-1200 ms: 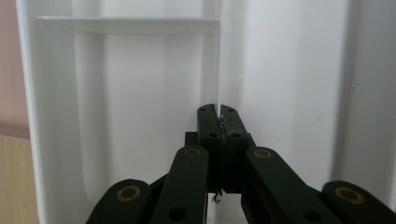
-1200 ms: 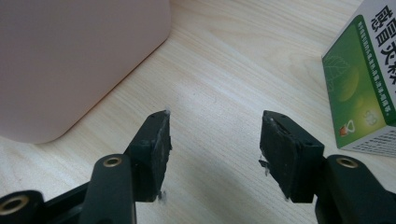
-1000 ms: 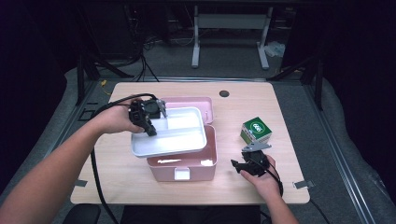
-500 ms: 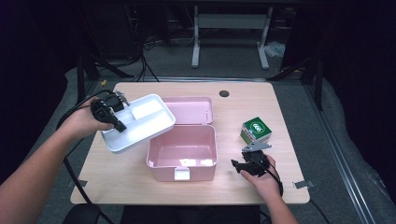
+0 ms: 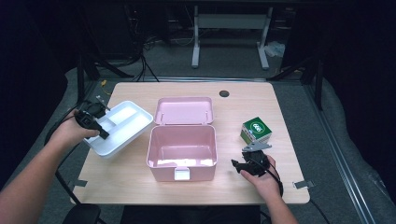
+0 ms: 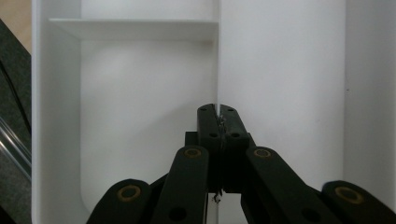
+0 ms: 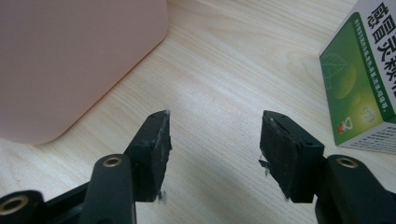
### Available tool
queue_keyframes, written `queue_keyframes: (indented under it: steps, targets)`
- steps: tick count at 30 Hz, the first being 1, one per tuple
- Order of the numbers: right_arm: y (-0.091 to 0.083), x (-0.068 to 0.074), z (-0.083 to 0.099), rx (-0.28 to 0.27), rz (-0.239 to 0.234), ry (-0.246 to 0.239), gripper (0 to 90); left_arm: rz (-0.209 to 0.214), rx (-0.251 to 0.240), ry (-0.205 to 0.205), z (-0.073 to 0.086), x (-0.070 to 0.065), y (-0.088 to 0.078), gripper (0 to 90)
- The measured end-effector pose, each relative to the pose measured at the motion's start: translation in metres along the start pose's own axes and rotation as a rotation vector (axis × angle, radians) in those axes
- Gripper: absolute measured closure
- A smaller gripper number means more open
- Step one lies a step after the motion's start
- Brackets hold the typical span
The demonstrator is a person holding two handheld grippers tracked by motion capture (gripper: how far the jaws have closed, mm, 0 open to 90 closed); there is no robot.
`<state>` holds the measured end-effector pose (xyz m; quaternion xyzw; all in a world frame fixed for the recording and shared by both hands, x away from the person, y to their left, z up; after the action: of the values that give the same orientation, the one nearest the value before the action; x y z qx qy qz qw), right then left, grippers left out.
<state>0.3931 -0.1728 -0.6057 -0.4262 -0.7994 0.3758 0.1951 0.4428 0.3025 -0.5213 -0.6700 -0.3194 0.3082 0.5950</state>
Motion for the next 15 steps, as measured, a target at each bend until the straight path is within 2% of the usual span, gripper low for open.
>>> queue_keyframes:
  steps: [1,2,3,6,7,8,9,11,15]
  targets:
    - [0.0,0.0,0.0,0.0,0.0,0.0,42.5,0.008,0.009,-0.006,0.003,0.001,0.007,89.7]
    - [0.0,0.0,0.0,0.0,0.0,0.0,42.5,0.008,0.009,-0.006,0.003,0.001,0.007,89.7]
    - [0.0,0.0,0.0,0.0,0.0,0.001,42.5,0.029,0.021,-0.022,0.008,0.001,0.021,89.6]
    - [0.0,0.0,0.0,0.002,0.003,-0.002,42.5,0.031,0.029,-0.032,0.012,0.002,0.035,89.6]
    - [0.0,0.0,0.0,0.003,0.003,-0.002,42.5,0.045,0.039,-0.049,0.015,0.0,0.05,89.6]
    - [0.0,0.0,0.0,0.004,0.004,-0.002,42.5,0.049,0.04,-0.051,0.016,-0.001,0.055,89.6]
    - [0.0,0.0,0.0,0.004,0.004,-0.002,42.5,0.049,0.04,-0.051,0.016,-0.001,0.055,89.6]
    - [0.0,0.0,0.0,0.003,0.004,-0.002,42.5,0.049,0.045,-0.056,0.019,-0.004,0.072,89.6]
    - [0.0,0.0,0.0,0.004,0.002,0.001,42.5,0.04,0.046,-0.069,0.023,-0.006,0.084,89.4]
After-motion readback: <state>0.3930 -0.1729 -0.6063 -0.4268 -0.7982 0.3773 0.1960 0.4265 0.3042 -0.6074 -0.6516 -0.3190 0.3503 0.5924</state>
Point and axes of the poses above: each handheld gripper's, and its own axes: y roughly forward along the jaws, z roughly out of its underside, x roughly to its left, the point moved 10 cm from there along y, roughly forward along the jaws, and after that the axes turned 6 degrees about x, right-handed, at the moved point
